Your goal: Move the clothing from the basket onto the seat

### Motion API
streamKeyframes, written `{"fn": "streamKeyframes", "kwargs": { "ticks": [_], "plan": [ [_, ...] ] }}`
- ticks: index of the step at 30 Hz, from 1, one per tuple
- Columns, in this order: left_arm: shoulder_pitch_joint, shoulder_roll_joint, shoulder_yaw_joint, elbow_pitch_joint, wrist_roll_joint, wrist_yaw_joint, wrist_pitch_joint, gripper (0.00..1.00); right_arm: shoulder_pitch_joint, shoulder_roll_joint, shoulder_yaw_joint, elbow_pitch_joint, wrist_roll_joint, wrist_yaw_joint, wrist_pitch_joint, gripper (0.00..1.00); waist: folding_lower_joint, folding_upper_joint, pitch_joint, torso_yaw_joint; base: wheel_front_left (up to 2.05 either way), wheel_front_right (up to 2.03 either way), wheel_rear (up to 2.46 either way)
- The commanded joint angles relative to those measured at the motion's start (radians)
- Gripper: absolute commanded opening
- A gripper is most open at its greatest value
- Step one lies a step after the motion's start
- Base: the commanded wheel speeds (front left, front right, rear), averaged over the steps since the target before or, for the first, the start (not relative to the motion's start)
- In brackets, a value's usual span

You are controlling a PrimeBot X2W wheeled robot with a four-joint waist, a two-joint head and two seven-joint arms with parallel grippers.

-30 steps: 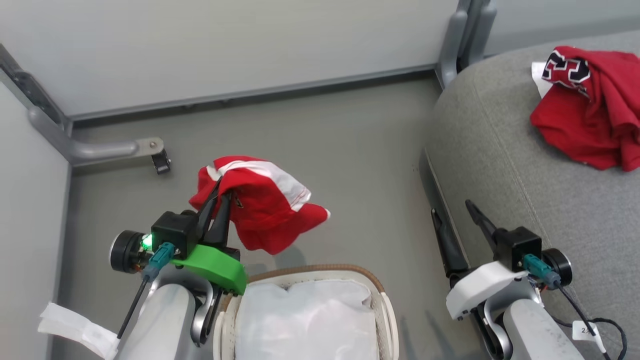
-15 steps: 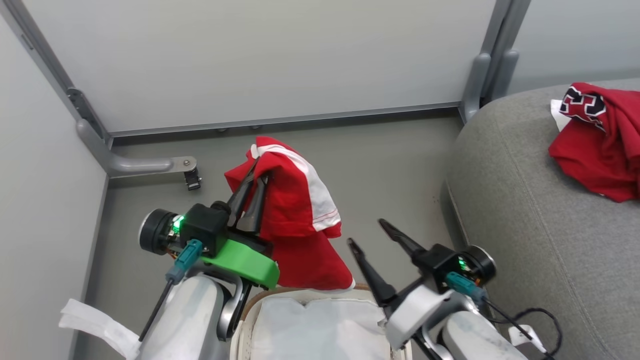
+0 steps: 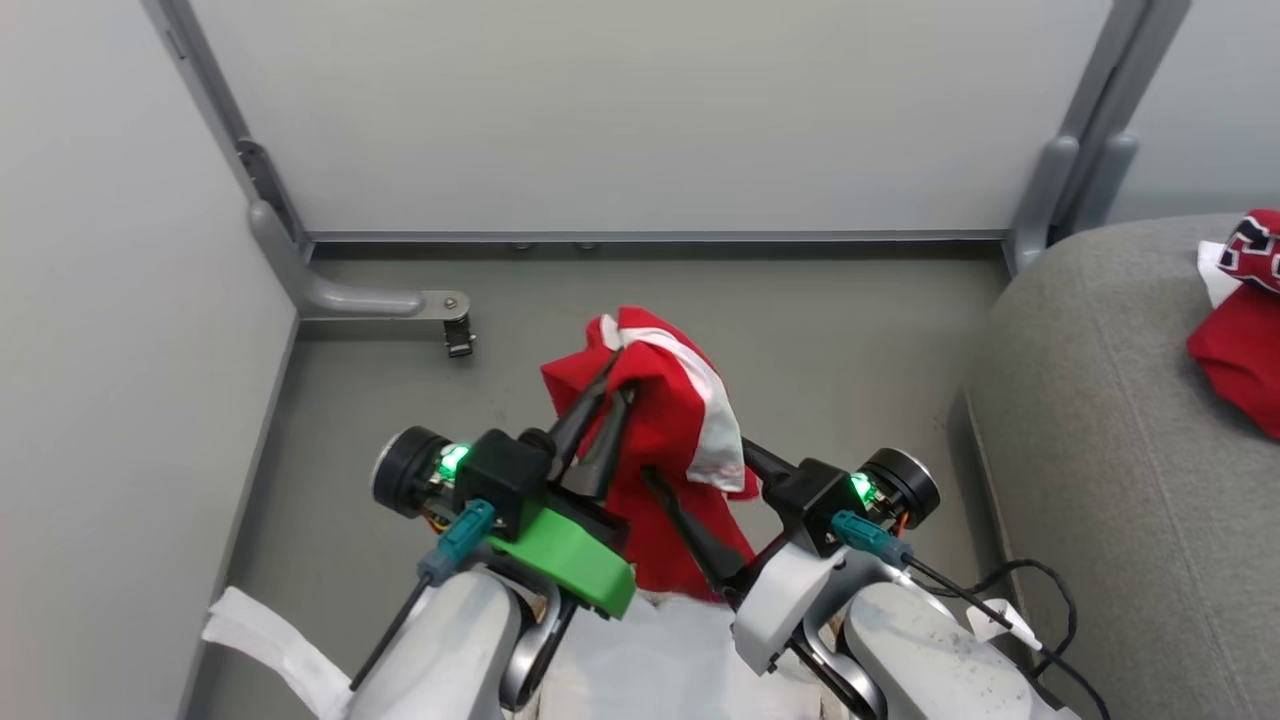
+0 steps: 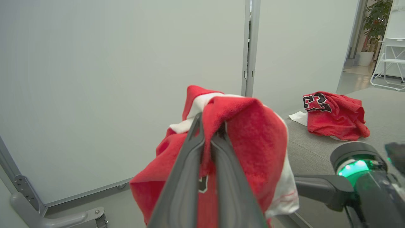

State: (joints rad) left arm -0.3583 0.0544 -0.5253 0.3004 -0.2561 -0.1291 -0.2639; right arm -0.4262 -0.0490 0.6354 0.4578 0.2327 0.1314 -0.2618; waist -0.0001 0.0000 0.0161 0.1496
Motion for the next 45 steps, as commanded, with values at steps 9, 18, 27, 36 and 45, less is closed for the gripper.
{"fn": "streamKeyframes", "kwargs": {
  "ticks": [9, 18, 27, 36, 45],
  "plan": [
    [-0.016, -0.003, -0.091, 0.0, -0.052, -0.003, -0.001, 0.0, -0.04, -0.004, 0.02, 0.067, 0.086, -0.001, -0.005, 0.0, 0.0001, 0.0, -0.011, 0.08, 0.0, 0.0, 0.0],
    [0.021, -0.003, -0.062, 0.029, -0.045, -0.002, -0.001, 1.0, 0.002, -0.004, -0.045, 0.048, 0.083, -0.001, -0.005, 0.0, 0.0001, 0.0, -0.007, -0.021, 0.0, 0.0, 0.0],
    [0.046, 0.01, -0.014, 0.069, -0.013, -0.003, -0.001, 1.0, 0.049, -0.004, -0.155, 0.014, 0.021, -0.001, -0.005, 0.0, 0.0001, 0.0, 0.027, -0.29, 0.0, 0.0, 0.0],
    [0.051, 0.026, -0.005, 0.073, -0.01, -0.003, -0.001, 1.0, 0.085, -0.002, -0.255, -0.06, -0.051, -0.001, -0.005, 0.0, 0.0001, 0.0, 0.085, -0.51, 0.0, 0.0, 0.0],
    [0.048, 0.047, -0.012, 0.083, -0.007, -0.003, -0.001, 1.0, 0.038, -0.002, -0.391, -0.124, -0.147, -0.001, -0.005, 0.0, 0.0001, 0.0, 0.144, -0.605, 0.0, 0.0, 0.0]
  ]
}}
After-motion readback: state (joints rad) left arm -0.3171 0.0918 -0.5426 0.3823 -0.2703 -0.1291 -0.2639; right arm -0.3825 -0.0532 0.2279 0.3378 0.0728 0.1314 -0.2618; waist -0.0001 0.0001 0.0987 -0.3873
